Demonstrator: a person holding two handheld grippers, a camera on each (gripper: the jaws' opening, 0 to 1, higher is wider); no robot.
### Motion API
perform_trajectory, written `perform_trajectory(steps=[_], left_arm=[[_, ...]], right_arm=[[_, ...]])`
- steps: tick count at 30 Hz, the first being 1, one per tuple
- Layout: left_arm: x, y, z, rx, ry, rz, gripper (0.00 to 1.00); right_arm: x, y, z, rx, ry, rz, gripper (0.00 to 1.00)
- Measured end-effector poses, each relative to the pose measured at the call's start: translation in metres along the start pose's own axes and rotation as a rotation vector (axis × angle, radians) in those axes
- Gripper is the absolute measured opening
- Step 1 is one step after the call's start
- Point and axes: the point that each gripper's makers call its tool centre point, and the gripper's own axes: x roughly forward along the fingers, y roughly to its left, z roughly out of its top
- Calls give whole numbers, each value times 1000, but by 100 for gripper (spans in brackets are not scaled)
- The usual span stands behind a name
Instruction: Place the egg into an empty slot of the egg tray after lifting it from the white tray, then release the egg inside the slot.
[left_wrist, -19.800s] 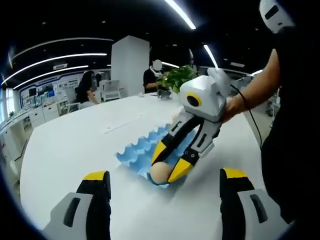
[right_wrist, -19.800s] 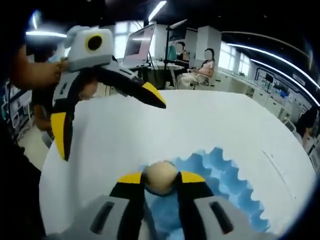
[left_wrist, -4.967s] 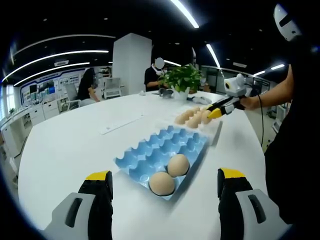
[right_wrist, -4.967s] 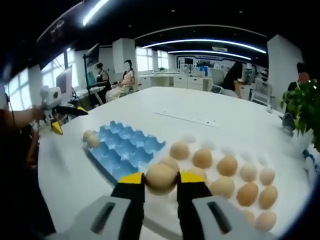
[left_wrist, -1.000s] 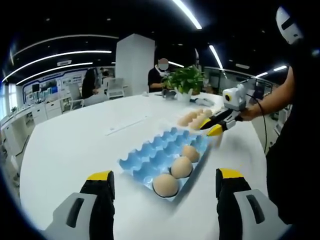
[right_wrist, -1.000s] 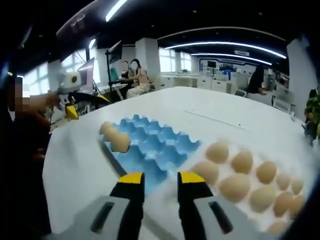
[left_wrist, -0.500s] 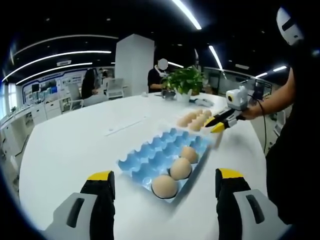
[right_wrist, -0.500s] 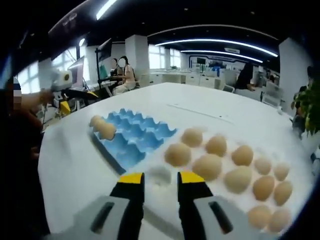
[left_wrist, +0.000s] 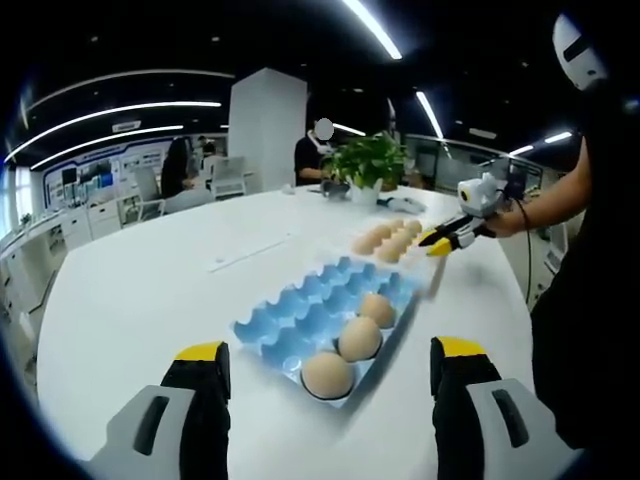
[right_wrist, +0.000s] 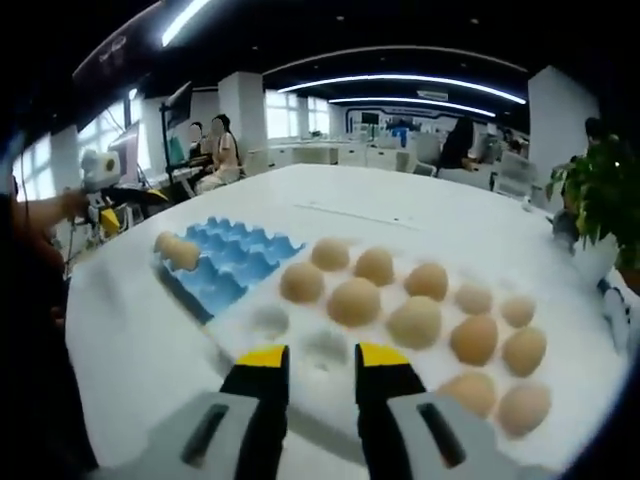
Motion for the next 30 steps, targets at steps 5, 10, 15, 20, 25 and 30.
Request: perform_trajectory(steps=[5,10,15,20,25,30], left_arm=[[0,0,1,1,1,2,82],[0,0,1,0,1,0,82],[1,0,0,1,2,-4,82],[3,-1,2,-2,-2,-5,83],[3,0,1,-4,-2,-3,82],[0,1,0,-3,2,2,82]], right_arm=[[-4,-8,-1,1,6,-23,25],[-16,-34,-3,13,-4,-105,25],[-29,-56,-1,9,-11,-197,26],[-40,-78,-6,4,10,-296,26],[-40,-86,-13,34,23,-315,27],[-38,-90,-24,57,59,-326,28]])
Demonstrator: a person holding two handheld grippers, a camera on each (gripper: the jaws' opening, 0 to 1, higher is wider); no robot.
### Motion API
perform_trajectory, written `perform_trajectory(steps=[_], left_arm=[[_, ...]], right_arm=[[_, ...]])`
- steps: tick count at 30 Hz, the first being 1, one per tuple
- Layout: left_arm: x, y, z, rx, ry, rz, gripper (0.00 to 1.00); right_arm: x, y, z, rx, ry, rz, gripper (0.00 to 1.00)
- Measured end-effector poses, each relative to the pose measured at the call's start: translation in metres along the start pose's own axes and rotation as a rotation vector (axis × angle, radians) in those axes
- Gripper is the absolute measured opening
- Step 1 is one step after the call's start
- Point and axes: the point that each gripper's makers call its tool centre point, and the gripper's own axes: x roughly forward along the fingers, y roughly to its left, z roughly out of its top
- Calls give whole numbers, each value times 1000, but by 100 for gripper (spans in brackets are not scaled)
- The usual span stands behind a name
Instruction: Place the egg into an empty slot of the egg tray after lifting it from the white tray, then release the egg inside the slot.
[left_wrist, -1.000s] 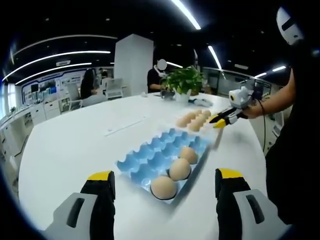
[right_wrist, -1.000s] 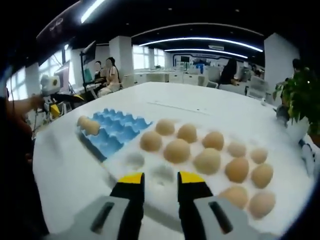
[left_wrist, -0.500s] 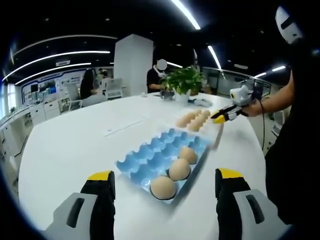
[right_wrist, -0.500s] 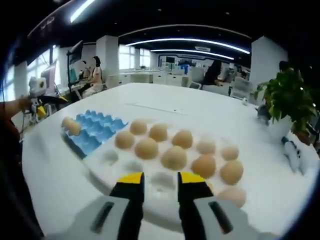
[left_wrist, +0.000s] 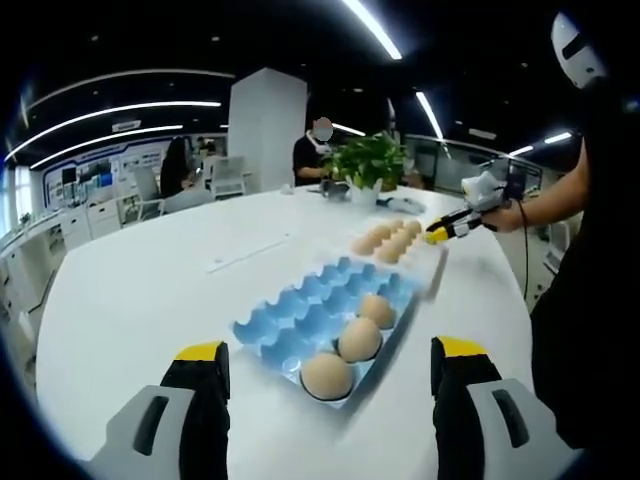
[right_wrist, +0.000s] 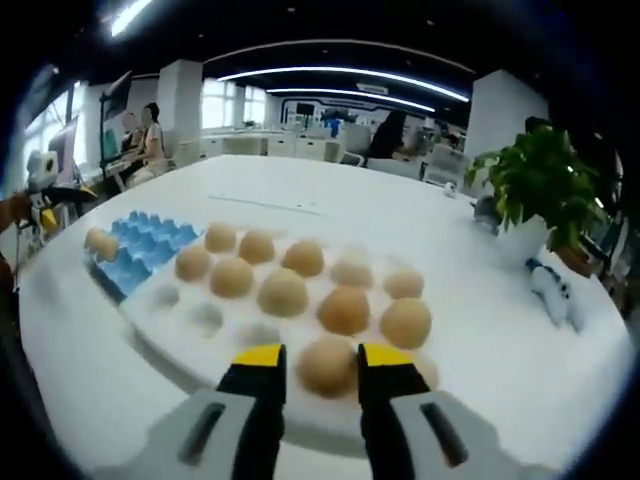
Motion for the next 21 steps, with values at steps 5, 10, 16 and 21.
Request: perform_trajectory(steps=[5,10,16,21], left_arm=[[-1,1,-1,-4,5,4,83],[-2,1,-2,-5,10,7,83],[-1,0,-2,-5,13,7,83],[0,-1,-4,-9,17,7,83]], right_arm=[[4,-4,-3,41,10,-1,27],[5,-4,-3,31,24,-4,24],[-2,-5,4,34,9,-29,23],[-12,-4,18,57,-34,-27,23]])
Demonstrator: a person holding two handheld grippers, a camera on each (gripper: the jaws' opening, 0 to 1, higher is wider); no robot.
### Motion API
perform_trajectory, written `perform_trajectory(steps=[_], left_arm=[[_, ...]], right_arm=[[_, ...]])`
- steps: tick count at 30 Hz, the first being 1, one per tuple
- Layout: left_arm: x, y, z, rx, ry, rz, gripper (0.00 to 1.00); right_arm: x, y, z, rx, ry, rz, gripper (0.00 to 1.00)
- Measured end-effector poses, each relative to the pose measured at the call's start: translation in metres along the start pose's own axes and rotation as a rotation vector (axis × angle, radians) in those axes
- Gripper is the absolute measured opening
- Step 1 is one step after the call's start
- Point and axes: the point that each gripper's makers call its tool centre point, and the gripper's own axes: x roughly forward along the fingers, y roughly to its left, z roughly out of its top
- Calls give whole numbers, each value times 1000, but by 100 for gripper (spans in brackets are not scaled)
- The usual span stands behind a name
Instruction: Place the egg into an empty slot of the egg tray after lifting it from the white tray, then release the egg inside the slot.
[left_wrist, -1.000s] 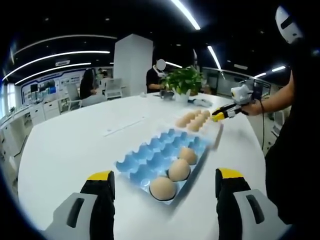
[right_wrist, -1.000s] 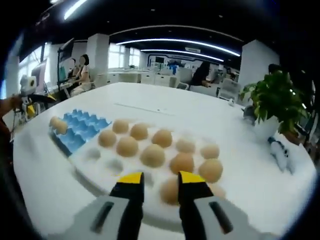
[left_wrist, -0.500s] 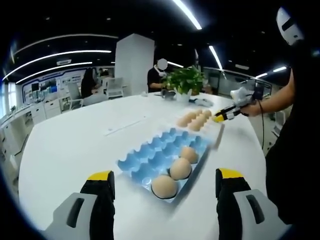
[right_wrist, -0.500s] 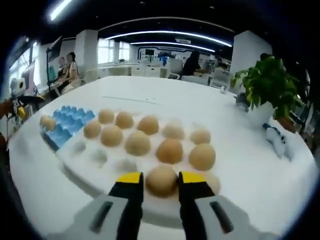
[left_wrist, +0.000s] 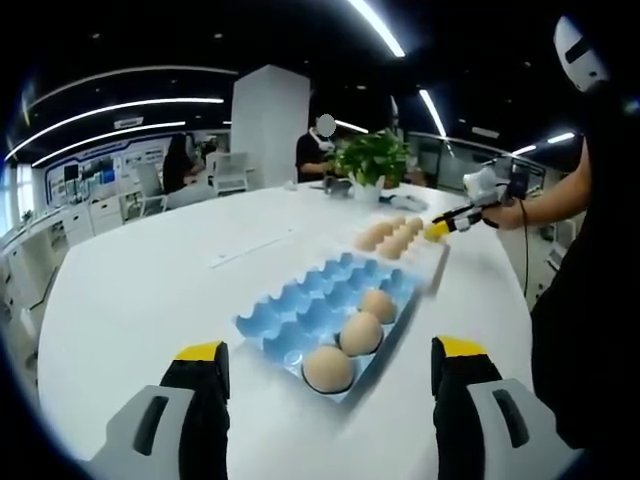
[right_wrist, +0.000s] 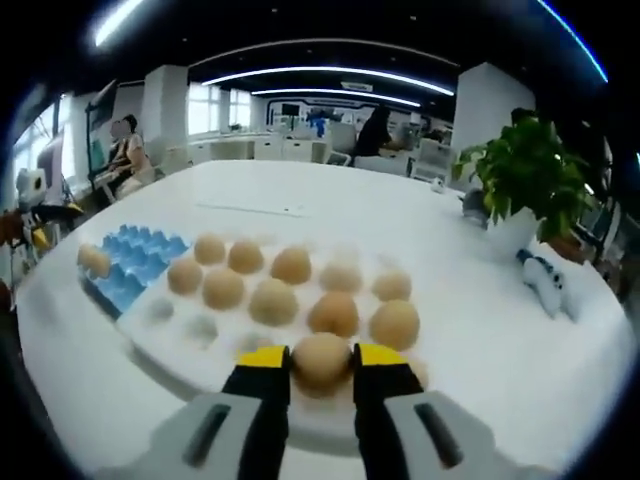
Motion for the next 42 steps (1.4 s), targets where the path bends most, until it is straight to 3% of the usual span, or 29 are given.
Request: perform_trajectory(steps=[6,16,33,42], left_arm=[[0,0,0,1,1,-2,83],[-1,0,1,-2,-5,-2,83],[-3,7,0,-4,-8,27,85],[-4,8,1,-3,-9,30,88]], right_arm=[[-7,26,15,-23,-36,50,23],[-8,58,25,-49,-49,125,23],[4,142,47,-92,-88,333,23],[9,167,50,-100,-92,403,23]])
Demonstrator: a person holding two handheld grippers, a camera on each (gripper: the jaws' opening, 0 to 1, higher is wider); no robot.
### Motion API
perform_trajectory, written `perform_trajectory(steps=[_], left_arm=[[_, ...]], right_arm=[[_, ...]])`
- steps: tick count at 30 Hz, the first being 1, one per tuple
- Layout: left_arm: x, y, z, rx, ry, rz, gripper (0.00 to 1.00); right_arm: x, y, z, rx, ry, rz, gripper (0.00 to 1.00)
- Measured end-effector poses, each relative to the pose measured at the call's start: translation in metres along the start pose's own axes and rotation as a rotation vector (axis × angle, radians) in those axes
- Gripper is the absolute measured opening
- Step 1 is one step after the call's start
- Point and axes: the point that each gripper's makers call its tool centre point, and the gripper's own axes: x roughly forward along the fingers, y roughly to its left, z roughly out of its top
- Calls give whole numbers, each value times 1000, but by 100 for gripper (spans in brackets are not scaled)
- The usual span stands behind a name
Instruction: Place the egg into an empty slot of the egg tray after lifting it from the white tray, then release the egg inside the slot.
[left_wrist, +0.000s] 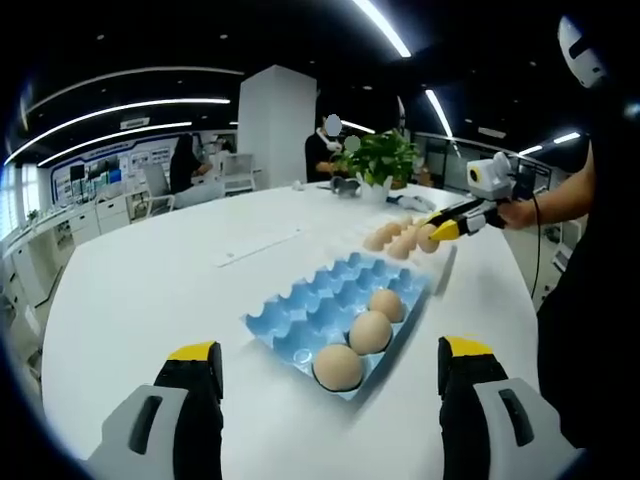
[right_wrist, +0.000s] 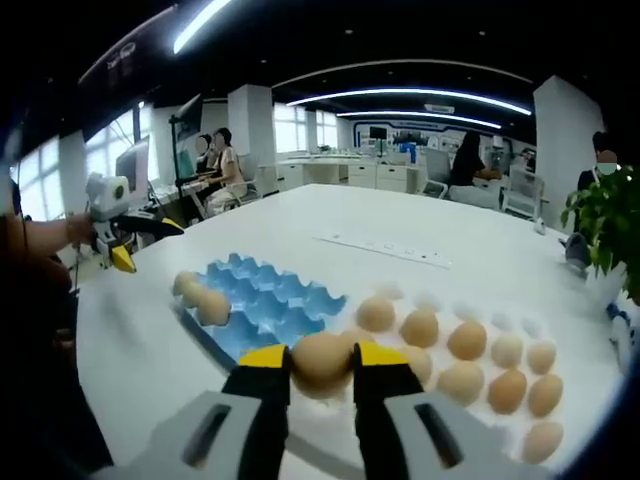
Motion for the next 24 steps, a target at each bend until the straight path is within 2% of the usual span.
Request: perform_trajectory(steps=[11,24], left_arm=[[1,0,-2,-3,4,-3,87],[2,-4,-1,-1,4,-16,86]], right_arm=[[19,17,5,1,-14,62,23],[47,56,10,-26,-14,165,23]])
